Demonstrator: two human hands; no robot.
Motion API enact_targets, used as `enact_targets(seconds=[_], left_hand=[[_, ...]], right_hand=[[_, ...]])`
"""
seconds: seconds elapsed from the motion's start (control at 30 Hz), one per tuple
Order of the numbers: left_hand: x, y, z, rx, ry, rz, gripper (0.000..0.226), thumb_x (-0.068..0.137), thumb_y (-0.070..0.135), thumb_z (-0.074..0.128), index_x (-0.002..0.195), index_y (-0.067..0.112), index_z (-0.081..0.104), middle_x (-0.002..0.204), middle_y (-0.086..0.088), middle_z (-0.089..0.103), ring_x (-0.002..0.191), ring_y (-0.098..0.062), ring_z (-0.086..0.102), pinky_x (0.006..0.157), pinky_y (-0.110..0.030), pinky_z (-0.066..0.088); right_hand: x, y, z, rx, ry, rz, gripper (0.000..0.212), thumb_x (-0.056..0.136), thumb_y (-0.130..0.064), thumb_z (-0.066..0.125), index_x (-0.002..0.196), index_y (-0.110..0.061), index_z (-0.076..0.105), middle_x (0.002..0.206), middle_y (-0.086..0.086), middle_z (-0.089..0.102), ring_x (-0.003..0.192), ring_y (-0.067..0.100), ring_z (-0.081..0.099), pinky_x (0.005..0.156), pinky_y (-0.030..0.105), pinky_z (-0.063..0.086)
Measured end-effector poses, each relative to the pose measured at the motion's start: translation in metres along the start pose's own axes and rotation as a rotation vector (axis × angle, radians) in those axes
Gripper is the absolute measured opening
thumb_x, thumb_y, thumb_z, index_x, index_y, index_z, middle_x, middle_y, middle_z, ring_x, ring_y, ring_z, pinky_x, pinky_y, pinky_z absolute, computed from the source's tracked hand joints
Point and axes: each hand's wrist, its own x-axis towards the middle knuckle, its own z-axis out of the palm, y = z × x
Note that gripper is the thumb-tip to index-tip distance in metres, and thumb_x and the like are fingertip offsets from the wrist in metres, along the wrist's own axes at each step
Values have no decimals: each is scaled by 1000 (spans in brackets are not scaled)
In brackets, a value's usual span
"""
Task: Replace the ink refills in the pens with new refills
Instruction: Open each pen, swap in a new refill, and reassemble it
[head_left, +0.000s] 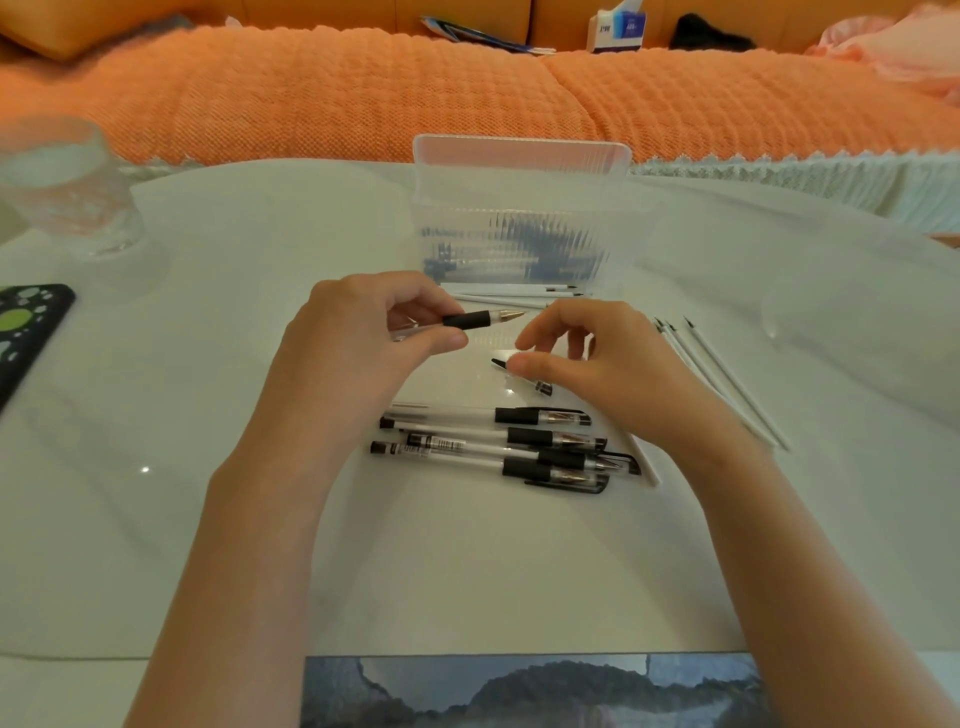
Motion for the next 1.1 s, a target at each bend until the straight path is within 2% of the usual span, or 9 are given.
enact_targets(seconds=[0.13, 0.23, 0.33, 0.5, 0.7, 0.87, 0.97, 1.1], left_hand=[[0, -1, -1, 3, 6, -7, 11, 74, 28, 76, 82, 34, 71, 72, 18, 65, 74, -3, 59, 71, -24, 44], [0, -1, -2, 10, -2, -9, 11, 75, 28, 76, 83, 35, 71, 72, 17, 65, 75, -6, 59, 67, -24, 42], [0, -2, -3, 9, -5, -14, 10, 76, 28, 75, 83, 34, 71, 74, 16, 66, 76, -7, 60, 66, -23, 41], [-1, -2, -6, -5, -16, -22, 11, 75, 27, 76, 83, 35, 72, 71, 18, 64, 77, -6, 61, 70, -23, 43], [-1, -1, -4, 13, -37, -23, 10, 75, 29, 76, 82, 35, 72, 68, 19, 62, 71, 3, 55, 65, -17, 38], [0, -1, -1, 20, -72, -3, 12, 75, 26, 76, 84, 32, 73, 74, 14, 65, 77, -2, 59, 70, -20, 42], [-1, 1, 3, 47, -98, 21, 11, 77, 26, 75, 86, 31, 73, 72, 14, 65, 76, -3, 61, 75, -25, 46], [-1, 7, 7, 66, -82, 60, 8, 79, 26, 72, 87, 29, 72, 72, 14, 62, 73, -7, 61, 79, -31, 51]], right_hand=[[-1, 3, 2, -148, -71, 12, 16, 78, -39, 71, 88, -27, 68, 83, -17, 55, 75, -3, 44, 63, 13, 31], [-1, 3, 4, -178, -81, -10, 11, 82, -34, 69, 89, -27, 66, 87, -17, 56, 81, -2, 48, 67, 12, 36], [0, 3, 1, -55, -8, -6, 10, 83, -29, 69, 90, -24, 64, 88, -12, 64, 82, 4, 59, 70, 15, 44], [-1, 3, -13, 213, 113, 13, 18, 77, -14, 75, 90, -15, 64, 86, -1, 68, 82, 13, 64, 79, 23, 52], [-1, -5, -12, 261, 137, -44, 17, 75, -13, 76, 87, -18, 66, 84, -9, 68, 78, 6, 62, 76, 14, 49], [-2, -10, -7, 224, 96, -73, 13, 76, -14, 76, 87, -16, 69, 81, -8, 68, 73, 2, 56, 74, 17, 47], [-3, -13, -2, 210, 71, -85, 12, 77, -13, 75, 87, -14, 69, 80, -7, 68, 73, 3, 58, 71, 12, 46], [-3, -12, -4, 239, 112, -96, 13, 75, -12, 76, 86, -11, 70, 80, -4, 69, 76, 9, 62, 74, 14, 49]])
